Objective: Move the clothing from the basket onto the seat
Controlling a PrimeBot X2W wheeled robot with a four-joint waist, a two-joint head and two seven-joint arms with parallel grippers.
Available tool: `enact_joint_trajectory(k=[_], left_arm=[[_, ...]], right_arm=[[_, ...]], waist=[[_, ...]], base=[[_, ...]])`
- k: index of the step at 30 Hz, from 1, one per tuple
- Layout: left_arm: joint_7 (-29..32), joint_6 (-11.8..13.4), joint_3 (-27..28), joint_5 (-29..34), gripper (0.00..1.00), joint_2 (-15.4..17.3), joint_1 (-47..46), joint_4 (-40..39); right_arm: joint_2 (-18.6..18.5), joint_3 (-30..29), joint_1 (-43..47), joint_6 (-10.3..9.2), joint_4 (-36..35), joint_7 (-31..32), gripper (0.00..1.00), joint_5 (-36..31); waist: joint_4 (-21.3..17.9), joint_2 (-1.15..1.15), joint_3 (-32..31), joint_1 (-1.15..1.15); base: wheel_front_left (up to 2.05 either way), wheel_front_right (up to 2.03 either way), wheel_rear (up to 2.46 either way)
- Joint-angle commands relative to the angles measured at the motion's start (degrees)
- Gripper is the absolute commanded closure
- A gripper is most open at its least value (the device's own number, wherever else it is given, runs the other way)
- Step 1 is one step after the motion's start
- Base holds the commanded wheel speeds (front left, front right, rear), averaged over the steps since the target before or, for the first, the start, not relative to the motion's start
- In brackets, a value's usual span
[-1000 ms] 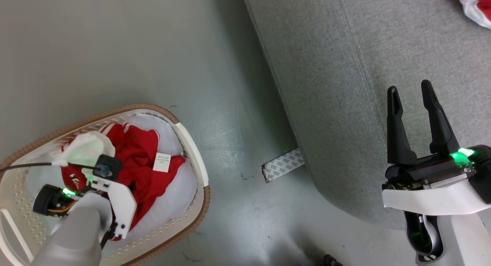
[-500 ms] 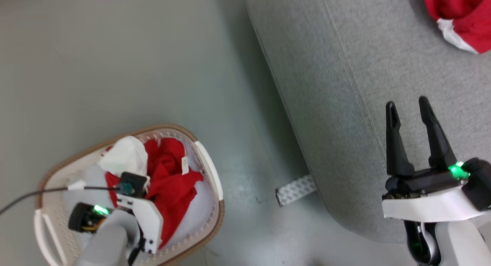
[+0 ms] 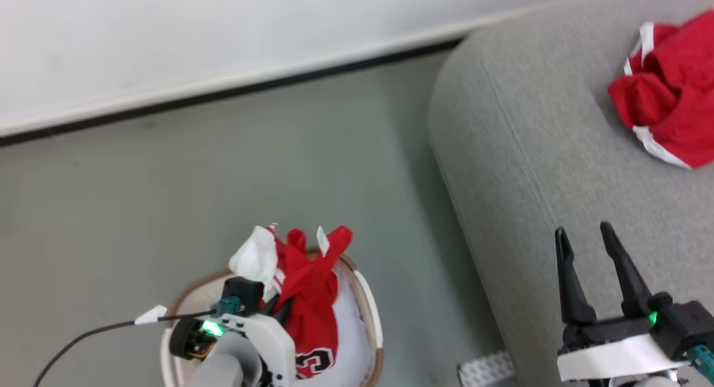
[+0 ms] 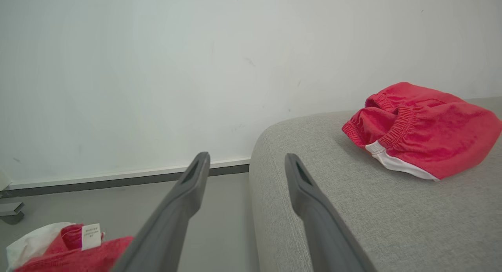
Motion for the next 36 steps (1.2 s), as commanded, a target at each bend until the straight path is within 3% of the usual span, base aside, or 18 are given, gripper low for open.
enact_joint_trajectory(k=[1,5,13,23,33,36], left_arm=[[-0.4,-0.1,-0.3,-0.7,1.0,0.0,1.0,-1.0],[-0.3,-0.1,-2.5,-3.7,1.0,-0.2,2.2,-7.4],[1.7,0.2,-2.3,-6.8,1.0,2.9,5.1,-23.0],[9.0,4.9,0.0,-8.4,1.0,7.4,10.0,-43.3],[14.3,7.8,0.7,-8.8,1.0,10.1,12.3,-55.5],[14.9,8.3,0.6,-9.0,1.0,10.2,12.7,-57.5]], right_arm=[[-0.1,-0.3,1.2,-0.13,0.3,0.0,0.0,-0.3],[-0.1,-0.9,3.7,-0.13,1.1,0.0,0.0,-1.1],[-0.1,-0.5,7.2,-0.13,2.6,0.0,0.0,-1.7],[-0.1,1.6,10.3,-0.13,3.4,0.0,0.0,-1.4],[-0.1,7.2,11.6,-0.13,2.7,0.0,0.0,-2.0],[-0.9,12.4,11.2,-0.13,1.4,0.0,0.0,-1.0]], waist=[[5.3,0.0,-6.0,0.0],[7.4,0.0,-10.0,0.0],[8.8,0.0,-16.2,0.0],[9.0,0.0,-20.5,0.0],[8.5,0.0,-21.8,0.0],[8.4,0.0,-21.8,0.0]], base=[[0.0,0.0,0.0],[0.0,0.0,0.0],[0.0,0.0,0.0],[0.0,0.0,0.0],[0.0,0.0,0.0],[0.0,0.0,0.0]])
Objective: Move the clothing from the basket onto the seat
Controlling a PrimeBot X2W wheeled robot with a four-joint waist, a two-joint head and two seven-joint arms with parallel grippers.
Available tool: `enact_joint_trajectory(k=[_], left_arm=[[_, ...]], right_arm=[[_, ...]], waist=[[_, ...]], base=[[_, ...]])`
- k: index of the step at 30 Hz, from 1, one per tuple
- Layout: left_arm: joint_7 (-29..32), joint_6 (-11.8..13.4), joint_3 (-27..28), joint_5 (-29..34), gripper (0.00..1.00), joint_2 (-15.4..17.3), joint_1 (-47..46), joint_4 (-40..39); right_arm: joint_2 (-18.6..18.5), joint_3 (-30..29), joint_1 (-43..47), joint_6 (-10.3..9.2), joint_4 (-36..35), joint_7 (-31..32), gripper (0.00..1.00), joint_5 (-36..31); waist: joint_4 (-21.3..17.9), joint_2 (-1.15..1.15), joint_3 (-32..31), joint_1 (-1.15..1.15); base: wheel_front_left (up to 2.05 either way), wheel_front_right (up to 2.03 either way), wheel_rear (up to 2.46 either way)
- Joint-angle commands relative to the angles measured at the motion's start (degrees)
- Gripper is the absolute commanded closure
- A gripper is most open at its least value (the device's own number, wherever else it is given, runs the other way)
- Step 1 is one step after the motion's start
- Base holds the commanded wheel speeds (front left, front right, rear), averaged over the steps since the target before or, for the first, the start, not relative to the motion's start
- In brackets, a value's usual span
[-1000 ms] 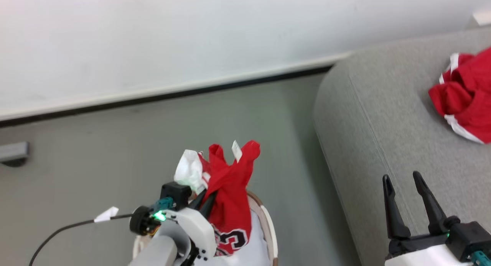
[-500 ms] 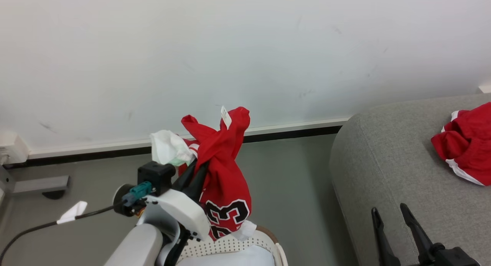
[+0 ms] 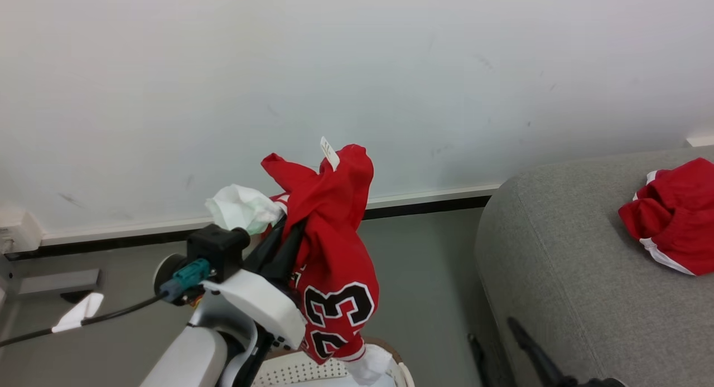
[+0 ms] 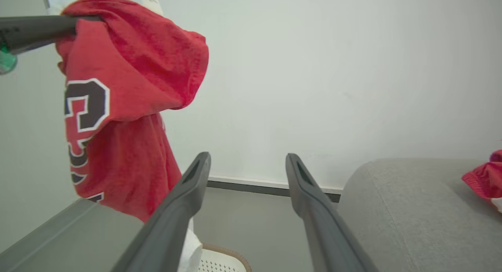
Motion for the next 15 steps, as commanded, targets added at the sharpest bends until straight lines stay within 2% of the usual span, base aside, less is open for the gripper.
enact_joint_trajectory(k=[1,10,15], left_arm=[[0.2,0.4,0.1,-0.6,1.0,0.4,0.7,-0.7],[1.2,1.0,-1.2,-0.4,1.0,-0.1,0.9,-2.7],[1.5,1.0,-2.4,0.2,1.0,-0.9,0.0,-3.1]], right_arm=[[-1.0,2.0,0.0,-0.13,-0.6,0.0,0.0,0.4],[-4.4,14.9,-5.6,-0.13,-3.8,0.0,0.0,3.2],[-4.4,19.9,-11.7,-0.14,-1.4,0.0,0.0,4.2]], waist=[[0.0,0.0,0.1,0.01],[0.0,0.0,0.5,0.01],[0.3,0.0,0.9,0.01]], base=[[0.0,0.0,0.0],[0.0,0.0,0.0],[0.0,0.0,0.0]])
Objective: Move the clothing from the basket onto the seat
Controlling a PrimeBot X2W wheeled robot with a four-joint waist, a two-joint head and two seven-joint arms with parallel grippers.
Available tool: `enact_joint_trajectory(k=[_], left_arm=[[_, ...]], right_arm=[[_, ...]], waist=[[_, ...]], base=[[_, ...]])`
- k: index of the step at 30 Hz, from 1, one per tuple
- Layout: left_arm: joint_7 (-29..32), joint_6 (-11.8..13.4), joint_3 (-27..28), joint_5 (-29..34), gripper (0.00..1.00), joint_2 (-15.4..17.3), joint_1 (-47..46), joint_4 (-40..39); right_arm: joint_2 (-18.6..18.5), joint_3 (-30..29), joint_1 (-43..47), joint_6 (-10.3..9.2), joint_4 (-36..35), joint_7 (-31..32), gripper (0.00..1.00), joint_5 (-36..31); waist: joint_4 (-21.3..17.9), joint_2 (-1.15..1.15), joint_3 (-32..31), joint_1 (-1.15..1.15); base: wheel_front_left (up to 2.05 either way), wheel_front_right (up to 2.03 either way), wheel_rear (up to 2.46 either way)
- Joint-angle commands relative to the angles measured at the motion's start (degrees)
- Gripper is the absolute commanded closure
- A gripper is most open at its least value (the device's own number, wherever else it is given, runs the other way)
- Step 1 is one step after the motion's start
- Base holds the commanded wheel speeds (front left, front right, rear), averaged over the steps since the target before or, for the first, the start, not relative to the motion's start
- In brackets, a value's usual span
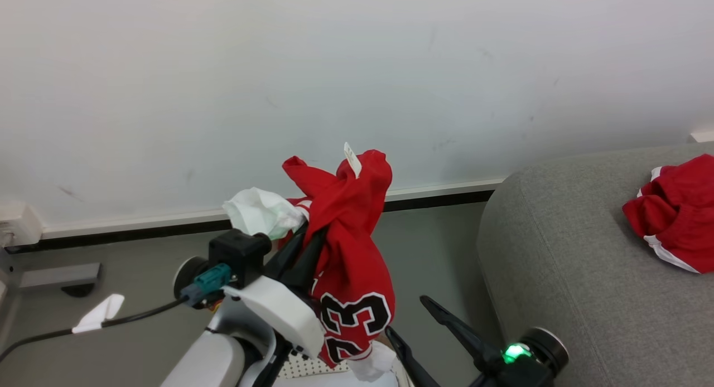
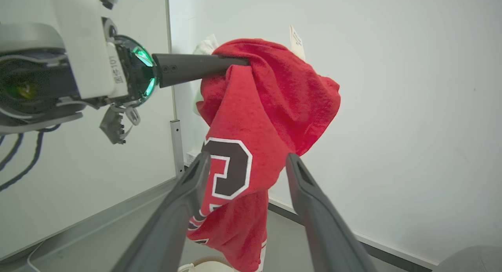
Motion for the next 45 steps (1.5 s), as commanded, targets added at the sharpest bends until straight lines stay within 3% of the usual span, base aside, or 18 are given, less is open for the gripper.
enact_joint_trajectory(k=[1,10,20,21,22,23,24,32,33,37,38,39,45], left_arm=[[0.1,0.0,-0.3,0.3,1.0,-0.2,-0.7,-0.3],[0.7,-0.4,-2.4,1.0,1.0,-1.3,-2.1,0.1],[1.1,-1.1,-4.7,0.6,1.0,-2.7,-2.8,0.2],[1.1,-1.2,-4.9,0.4,1.0,-2.9,-2.9,0.3],[1.1,-1.2,-5.0,0.4,1.0,-2.9,-2.9,0.3],[1.1,-1.3,-5.1,0.3,1.0,-2.9,-2.9,0.4],[1.2,-1.3,-5.1,0.2,1.0,-2.9,-2.8,0.4],[0.9,-0.3,-4.8,0.4,1.0,-1.7,-1.6,0.7],[0.9,-0.2,-4.8,0.4,0.98,-1.6,-1.5,0.7],[0.6,0.2,-4.7,0.7,0.55,-1.2,-1.4,0.7],[0.6,0.4,-4.7,0.8,0.1,-1.2,-1.4,0.6],[0.5,0.4,-4.8,0.9,0.0,-1.1,-1.4,0.6],[0.6,0.5,-5.3,1.3,0.0,-0.4,-1.0,0.8]], right_arm=[[-0.1,1.0,-2.1,-0.13,1.4,0.0,0.0,0.2],[4.0,3.2,-13.1,-0.13,13.4,0.0,0.0,2.5],[4.7,6.9,-19.3,-0.13,22.8,0.0,0.0,7.5],[4.7,7.2,-19.7,-0.13,23.3,0.0,0.07,8.3],[4.7,7.4,-20.1,-0.13,23.7,0.0,0.52,9.2],[4.7,7.7,-20.2,-0.13,23.9,0.0,0.8,10.0],[4.7,8.2,-20.4,-0.13,23.7,0.0,1.0,10.7],[4.7,8.9,-21.9,-0.13,23.3,0.0,1.0,13.9],[4.7,8.7,-22.1,-0.13,23.2,0.0,1.0,13.9],[4.7,8.0,-22.3,-0.13,22.4,0.0,1.0,14.0],[4.8,7.9,-22.2,-0.13,22.2,0.0,1.0,14.0],[4.8,7.8,-22.2,-0.13,22.1,0.0,1.0,14.0],[4.7,6.2,-22.2,-0.13,21.7,0.0,1.0,13.4]], waist=[[0.2,0.0,0.1,0.0],[1.6,0.0,0.7,0.0],[3.3,0.0,0.9,0.0],[3.5,0.0,1.0,0.0],[3.7,0.0,1.0,0.0],[3.8,0.0,1.0,0.0],[3.9,0.0,1.0,0.0],[3.3,0.0,1.4,0.0],[3.2,0.0,1.4,0.0],[2.8,0.0,1.6,0.0],[2.7,0.0,1.6,0.0],[2.7,0.0,1.6,0.0],[2.4,0.0,1.7,0.0]], base=[[0.0,0.0,0.0],[0.0,0.0,0.0],[0.0,0.0,0.0],[0.0,0.0,0.0],[0.0,0.0,0.0],[0.0,0.0,0.0],[0.0,0.0,0.0],[0.0,0.0,0.0],[0.0,0.0,0.0],[0.0,0.0,0.0],[0.0,0.0,0.0],[0.0,0.0,0.0],[0.0,0.0,0.0]])
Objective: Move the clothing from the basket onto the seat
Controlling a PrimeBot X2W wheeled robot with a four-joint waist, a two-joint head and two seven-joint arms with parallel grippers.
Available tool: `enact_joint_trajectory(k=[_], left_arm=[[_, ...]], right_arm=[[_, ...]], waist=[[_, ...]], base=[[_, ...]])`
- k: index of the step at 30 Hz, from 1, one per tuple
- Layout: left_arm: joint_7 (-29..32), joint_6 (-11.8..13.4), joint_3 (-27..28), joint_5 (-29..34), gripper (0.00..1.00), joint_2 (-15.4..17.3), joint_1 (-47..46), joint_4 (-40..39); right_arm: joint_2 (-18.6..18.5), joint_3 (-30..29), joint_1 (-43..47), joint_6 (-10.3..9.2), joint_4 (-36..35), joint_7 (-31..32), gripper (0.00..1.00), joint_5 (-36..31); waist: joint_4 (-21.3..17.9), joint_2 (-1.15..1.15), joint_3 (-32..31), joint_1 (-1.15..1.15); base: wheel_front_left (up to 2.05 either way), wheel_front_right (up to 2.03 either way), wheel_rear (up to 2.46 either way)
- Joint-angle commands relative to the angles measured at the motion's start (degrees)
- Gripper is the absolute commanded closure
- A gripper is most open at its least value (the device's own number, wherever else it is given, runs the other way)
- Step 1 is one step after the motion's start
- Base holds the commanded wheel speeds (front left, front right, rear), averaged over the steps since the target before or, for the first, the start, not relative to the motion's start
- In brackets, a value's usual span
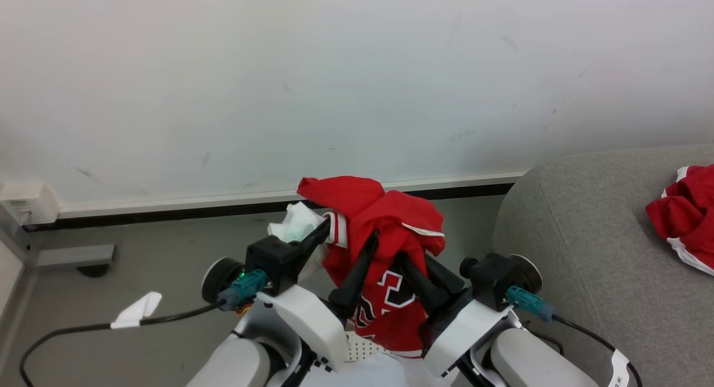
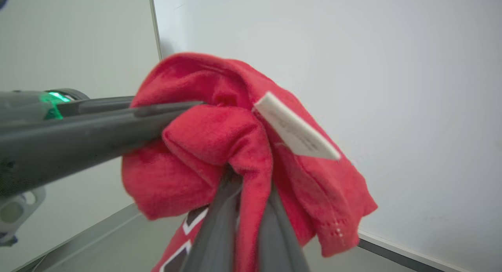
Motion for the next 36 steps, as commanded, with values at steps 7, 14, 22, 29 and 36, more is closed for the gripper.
enact_joint_trajectory(k=[7,14,22,29,36], left_arm=[[-0.5,0.1,-0.4,0.4,0.0,1.4,1.8,0.3],[-0.7,0.5,-0.4,0.1,0.0,2.3,3.1,0.2],[-0.9,0.9,-0.7,-0.4,0.0,2.6,4.0,0.3],[-1.3,0.8,-0.9,-0.6,0.0,2.7,3.9,0.6],[-1.9,0.9,-0.8,-0.9,0.0,2.7,3.3,0.8]], right_arm=[[0.0,-2.5,-0.6,-0.13,-0.4,0.0,1.0,-1.3],[0.0,-5.9,-1.1,-0.13,0.1,0.0,1.0,-2.9],[0.0,-8.1,-1.6,-0.13,0.1,0.0,1.0,-4.7],[0.0,-9.7,-1.7,-0.13,-0.1,0.0,1.0,-5.6],[-0.2,-11.0,-2.2,-0.14,-0.9,0.0,1.0,-7.0]], waist=[[-0.2,0.0,0.0,0.0],[-0.8,0.0,0.1,0.0],[-3.2,0.0,0.2,0.0],[-6.7,0.0,0.7,0.0],[-11.8,0.0,1.5,0.0]], base=[[0.0,0.0,0.0],[0.0,0.0,0.0],[0.0,0.0,0.0],[0.0,0.0,0.0],[0.0,0.0,0.0]])
